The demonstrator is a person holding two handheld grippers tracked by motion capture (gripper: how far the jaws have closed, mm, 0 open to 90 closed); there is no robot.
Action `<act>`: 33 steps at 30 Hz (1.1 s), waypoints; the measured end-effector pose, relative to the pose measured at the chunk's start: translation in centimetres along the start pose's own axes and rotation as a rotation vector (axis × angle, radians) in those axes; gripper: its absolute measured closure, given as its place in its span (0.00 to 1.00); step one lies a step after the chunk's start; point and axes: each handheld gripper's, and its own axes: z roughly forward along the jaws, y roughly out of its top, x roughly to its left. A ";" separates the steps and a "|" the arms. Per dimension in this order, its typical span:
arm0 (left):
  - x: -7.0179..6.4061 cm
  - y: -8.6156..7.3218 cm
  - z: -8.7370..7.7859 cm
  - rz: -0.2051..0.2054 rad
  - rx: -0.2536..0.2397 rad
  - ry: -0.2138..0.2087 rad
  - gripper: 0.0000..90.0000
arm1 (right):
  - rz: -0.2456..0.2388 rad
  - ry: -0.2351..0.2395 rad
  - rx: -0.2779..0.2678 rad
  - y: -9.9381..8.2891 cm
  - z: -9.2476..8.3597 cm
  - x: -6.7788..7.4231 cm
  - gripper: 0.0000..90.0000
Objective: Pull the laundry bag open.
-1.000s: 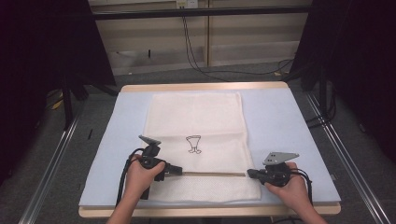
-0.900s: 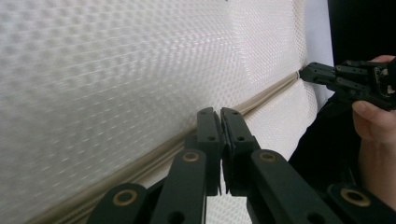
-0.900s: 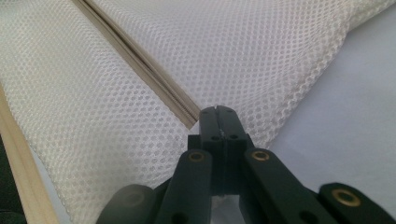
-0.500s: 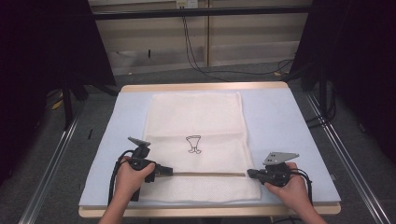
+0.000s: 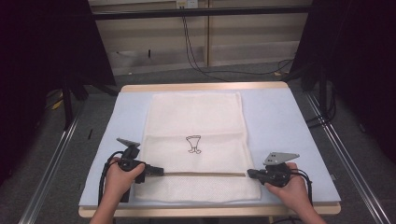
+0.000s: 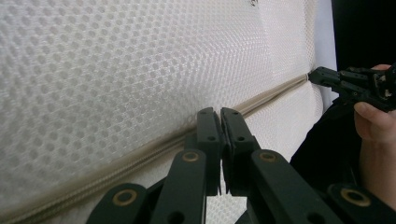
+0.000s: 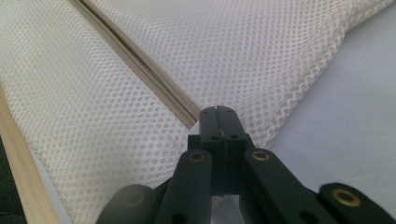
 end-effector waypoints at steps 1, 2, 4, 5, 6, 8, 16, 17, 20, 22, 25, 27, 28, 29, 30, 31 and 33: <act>0.1 -0.1 -0.1 0.003 -0.009 -0.008 0.97 | -0.001 0.000 0.002 0.0 0.0 0.0 1.00; 0.1 -0.1 -0.1 0.003 -0.009 -0.008 0.97 | -0.001 0.000 0.002 0.0 0.0 0.0 1.00; 0.4 -0.3 -0.6 -0.013 -0.010 -0.008 0.97 | 0.003 0.001 0.002 0.0 0.0 0.0 1.00; 0.5 -0.4 -0.8 -0.009 -0.020 -0.001 0.97 | 0.003 0.001 0.002 0.0 0.0 0.0 1.00; 0.8 -0.5 -1.0 -0.017 -0.024 -0.004 0.97 | 0.003 0.002 0.003 0.0 0.0 0.0 1.00; 1.1 -0.7 -1.5 -0.025 -0.026 -0.006 0.97 | 0.001 0.007 -0.002 0.0 0.0 0.0 1.00; 3.1 -1.5 -3.8 -0.056 -0.063 0.019 0.97 | -0.003 0.000 0.004 0.0 0.0 0.1 1.00; 3.3 -1.6 -4.1 -0.056 -0.072 0.017 0.97 | -0.004 -0.004 0.006 0.0 0.0 0.2 1.00; 3.6 -1.8 -4.6 -0.060 -0.080 0.021 0.97 | -0.008 -0.008 0.008 0.1 0.0 0.2 1.00; 3.8 -1.9 -5.2 -0.058 -0.096 0.032 0.97 | -0.007 -0.008 0.008 0.1 0.0 0.2 1.00; 4.2 -2.0 -5.7 -0.061 -0.093 0.028 0.97 | -0.006 -0.008 0.008 0.1 0.0 0.2 1.00; 4.4 -2.1 -6.1 -0.069 -0.105 0.034 0.97 | -0.007 -0.007 0.008 0.1 0.0 0.2 1.00; 4.5 -2.2 -6.2 -0.068 -0.111 0.040 0.97 | -0.007 -0.006 0.007 0.1 0.0 0.2 1.00; 4.7 -2.2 -6.4 -0.063 -0.110 0.044 0.97 | -0.007 -0.005 0.007 0.1 0.0 0.2 1.00; 4.7 -2.3 -6.5 -0.071 -0.118 0.046 0.97 | -0.009 -0.004 0.008 0.1 0.0 0.2 1.00; 4.9 -2.3 -6.6 -0.073 -0.116 0.041 0.97 | -0.007 -0.004 0.007 0.1 0.0 0.2 1.00; 5.2 -2.4 -6.8 -0.082 -0.121 0.037 0.97 | -0.004 -0.002 0.007 0.1 0.0 0.1 1.00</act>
